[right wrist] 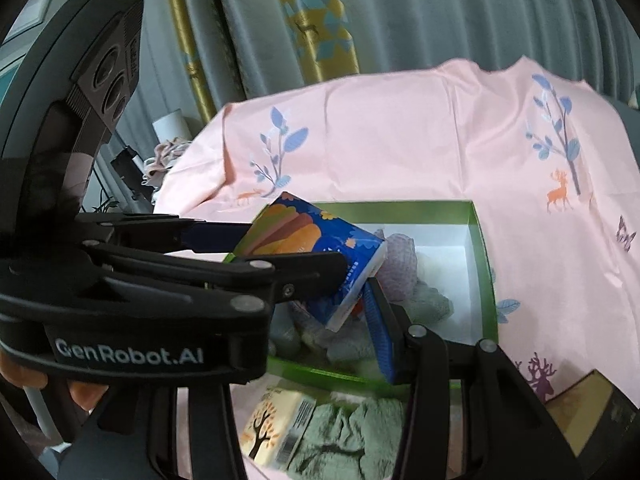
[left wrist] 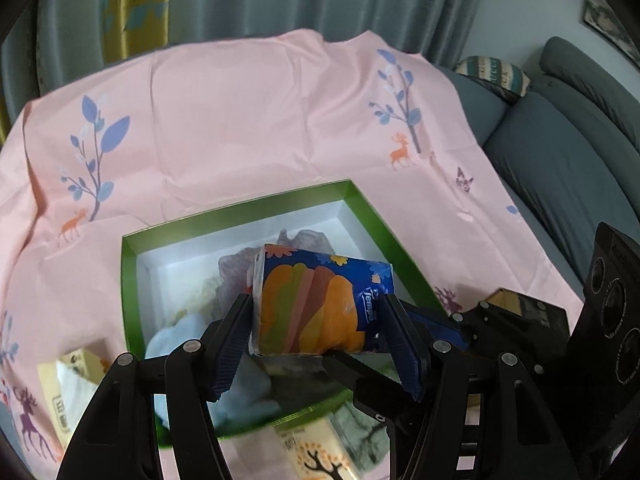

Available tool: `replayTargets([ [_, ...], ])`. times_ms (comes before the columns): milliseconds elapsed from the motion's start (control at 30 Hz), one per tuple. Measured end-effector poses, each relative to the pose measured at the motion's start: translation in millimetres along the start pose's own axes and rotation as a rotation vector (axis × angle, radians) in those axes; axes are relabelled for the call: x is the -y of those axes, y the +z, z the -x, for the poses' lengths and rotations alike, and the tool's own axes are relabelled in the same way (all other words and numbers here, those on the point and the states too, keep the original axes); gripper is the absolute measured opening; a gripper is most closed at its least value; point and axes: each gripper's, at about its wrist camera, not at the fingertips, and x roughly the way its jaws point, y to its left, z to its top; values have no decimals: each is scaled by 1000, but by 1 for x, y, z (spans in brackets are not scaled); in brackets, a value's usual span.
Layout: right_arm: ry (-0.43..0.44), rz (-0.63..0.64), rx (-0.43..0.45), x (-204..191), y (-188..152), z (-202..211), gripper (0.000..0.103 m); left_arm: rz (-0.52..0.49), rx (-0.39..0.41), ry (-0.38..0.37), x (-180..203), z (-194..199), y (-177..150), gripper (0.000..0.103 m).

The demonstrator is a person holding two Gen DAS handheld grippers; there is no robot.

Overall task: Organize soft objects
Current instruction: 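Lower the tissue pack into the box and open both grippers, then withdraw both grippers from the green box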

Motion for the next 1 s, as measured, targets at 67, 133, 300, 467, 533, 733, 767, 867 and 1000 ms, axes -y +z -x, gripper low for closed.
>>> replayTargets([
  [67, 2, -11, -20, 2, 2, -9, 45, 13, -15, 5, -5, -9, 3, 65],
  [133, 6, -21, -40, 4, 3, -19, 45, 26, -26, 13, -10, -17, 5, 65],
  [300, 8, -37, -90, 5, 2, -41, 45, 75, -57, 14, -26, -36, 4, 65],
  [467, 6, -47, -124, 4, -1, -54, 45, 89, -74, 33, -31, -46, 2, 65],
  [533, 11, -56, -131, 5, -2, -56, 46, 92, -76, 35, -32, -48, 2, 65],
  [733, 1, -71, -126, 6, -5, -48, 53, 127, -110, 36, -33, -51, -2, 82],
  [767, -13, -65, -121, 5, -6, -43, 57, 125, -112, 42, -32, -49, -2, 82],
  [867, -39, -51, -104, 5, -8, -29, 63, 136, -95, 56, -33, -38, -2, 82],
  [1000, -58, -70, -73, 12, -12, -6, 66, 165, -57, 74, -38, -13, -2, 82],
])
